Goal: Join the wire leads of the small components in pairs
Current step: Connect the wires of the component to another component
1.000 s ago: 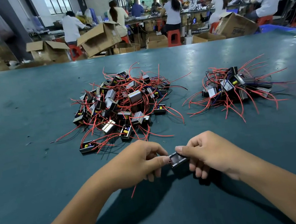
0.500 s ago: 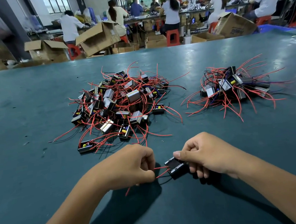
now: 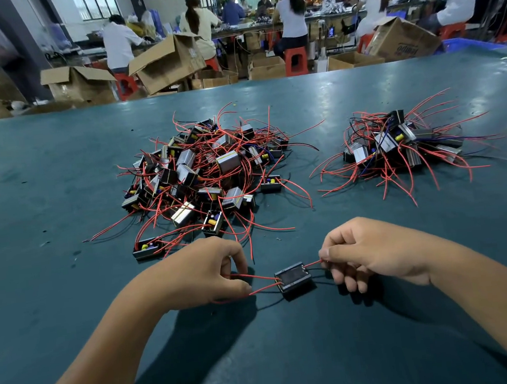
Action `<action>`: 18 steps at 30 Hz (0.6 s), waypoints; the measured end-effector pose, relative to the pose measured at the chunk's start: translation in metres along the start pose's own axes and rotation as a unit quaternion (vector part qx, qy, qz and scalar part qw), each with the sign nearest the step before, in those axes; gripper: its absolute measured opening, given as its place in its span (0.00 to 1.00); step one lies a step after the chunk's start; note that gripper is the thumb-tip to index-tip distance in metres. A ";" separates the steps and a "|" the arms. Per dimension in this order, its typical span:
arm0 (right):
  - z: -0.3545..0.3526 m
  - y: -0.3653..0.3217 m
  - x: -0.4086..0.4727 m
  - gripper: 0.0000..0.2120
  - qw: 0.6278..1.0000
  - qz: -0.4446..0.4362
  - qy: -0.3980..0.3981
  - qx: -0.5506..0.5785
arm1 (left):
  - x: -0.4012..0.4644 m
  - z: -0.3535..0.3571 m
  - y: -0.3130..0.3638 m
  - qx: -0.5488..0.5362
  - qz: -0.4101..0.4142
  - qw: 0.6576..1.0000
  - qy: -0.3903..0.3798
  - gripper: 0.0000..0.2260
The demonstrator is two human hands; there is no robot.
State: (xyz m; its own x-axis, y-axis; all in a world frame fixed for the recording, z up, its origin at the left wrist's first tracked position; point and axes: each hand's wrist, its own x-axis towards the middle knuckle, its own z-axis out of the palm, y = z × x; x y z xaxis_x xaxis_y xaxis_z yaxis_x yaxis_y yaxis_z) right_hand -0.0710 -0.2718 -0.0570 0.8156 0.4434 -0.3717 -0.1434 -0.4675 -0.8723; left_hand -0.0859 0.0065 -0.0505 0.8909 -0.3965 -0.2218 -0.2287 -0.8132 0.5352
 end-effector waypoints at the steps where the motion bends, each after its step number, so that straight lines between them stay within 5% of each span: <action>1: 0.000 0.000 0.000 0.11 1.000 0.003 0.000 0.005 | 0.000 -0.001 -0.001 0.004 -0.004 1.000 0.002 0.08; 9: -0.005 0.002 0.001 0.11 0.999 0.019 -0.006 0.033 | -0.004 -0.011 -0.008 0.066 -0.012 0.996 0.059 0.06; 13: -0.007 0.002 0.002 0.08 0.999 0.016 -0.020 0.041 | -0.006 -0.007 0.010 0.020 0.113 0.981 0.159 0.08; 18: -0.008 0.002 0.001 0.05 0.999 0.000 -0.038 0.020 | 0.009 0.040 0.038 0.071 0.167 0.972 0.151 0.14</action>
State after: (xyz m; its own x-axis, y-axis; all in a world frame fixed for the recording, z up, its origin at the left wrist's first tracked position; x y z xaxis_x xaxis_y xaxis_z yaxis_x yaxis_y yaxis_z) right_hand -0.0659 -0.2786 -0.0563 0.7716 0.5004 -0.3928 -0.1670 -0.4364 -0.8841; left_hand -0.1025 -0.0452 -0.0651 0.8278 -0.5218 0.2060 -0.5570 -0.7206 0.4129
